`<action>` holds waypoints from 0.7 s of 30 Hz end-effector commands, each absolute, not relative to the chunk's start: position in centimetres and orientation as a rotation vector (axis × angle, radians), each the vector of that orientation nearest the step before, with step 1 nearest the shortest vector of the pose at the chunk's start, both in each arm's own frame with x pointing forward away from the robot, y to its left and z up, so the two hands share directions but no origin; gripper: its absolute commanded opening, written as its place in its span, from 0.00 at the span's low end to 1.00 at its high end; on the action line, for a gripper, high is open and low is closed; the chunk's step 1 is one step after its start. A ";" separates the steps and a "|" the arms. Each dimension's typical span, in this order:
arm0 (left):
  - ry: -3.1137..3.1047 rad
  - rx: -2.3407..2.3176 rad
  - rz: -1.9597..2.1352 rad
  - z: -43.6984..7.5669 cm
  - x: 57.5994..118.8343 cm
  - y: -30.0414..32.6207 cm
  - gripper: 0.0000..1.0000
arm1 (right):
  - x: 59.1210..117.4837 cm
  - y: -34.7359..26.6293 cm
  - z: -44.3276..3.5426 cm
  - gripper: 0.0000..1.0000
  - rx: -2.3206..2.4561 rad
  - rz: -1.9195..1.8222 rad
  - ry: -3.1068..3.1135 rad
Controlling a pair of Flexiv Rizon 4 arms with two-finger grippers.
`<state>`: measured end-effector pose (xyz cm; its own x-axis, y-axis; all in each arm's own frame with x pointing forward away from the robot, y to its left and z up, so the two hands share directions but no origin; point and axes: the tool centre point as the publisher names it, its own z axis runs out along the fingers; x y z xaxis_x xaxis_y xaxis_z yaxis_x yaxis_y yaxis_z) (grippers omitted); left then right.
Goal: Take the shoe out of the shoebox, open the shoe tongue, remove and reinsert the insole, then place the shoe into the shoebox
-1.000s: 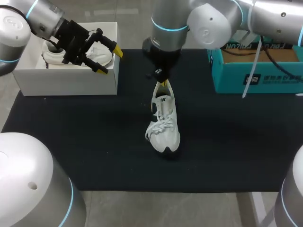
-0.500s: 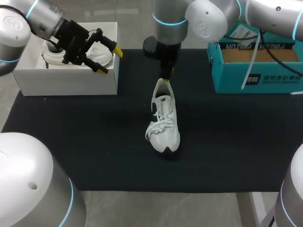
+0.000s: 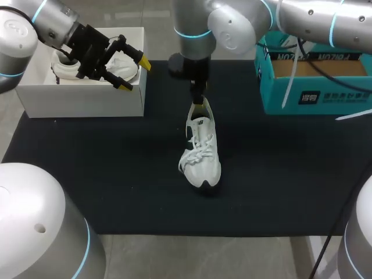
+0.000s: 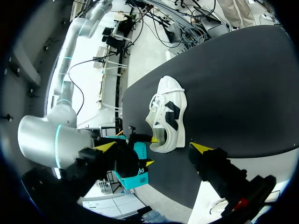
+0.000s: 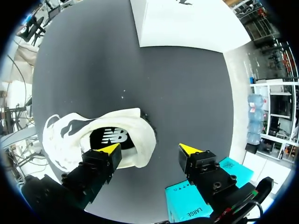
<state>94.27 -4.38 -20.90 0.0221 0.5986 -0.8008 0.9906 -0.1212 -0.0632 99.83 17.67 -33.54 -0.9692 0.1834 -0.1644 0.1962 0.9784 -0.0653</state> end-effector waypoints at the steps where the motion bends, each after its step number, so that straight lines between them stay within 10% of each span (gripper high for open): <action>1: 1.618 1.773 -0.951 -20.9 94.3 -4.4 1.00 | 100.3 17.5 -35.7 0.87 0.267 -0.111 2.962; 21: 1.618 1.773 -0.951 -20.9 94.3 -4.4 1.00 | 101.9 17.1 -40.2 0.80 0.300 -0.082 3.022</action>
<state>94.27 -4.38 -20.90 0.0222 0.5986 -0.8007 0.9906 -0.1213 -0.0632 101.50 16.62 -39.87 -0.9744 0.1939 -0.1139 0.1991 0.9793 -0.0362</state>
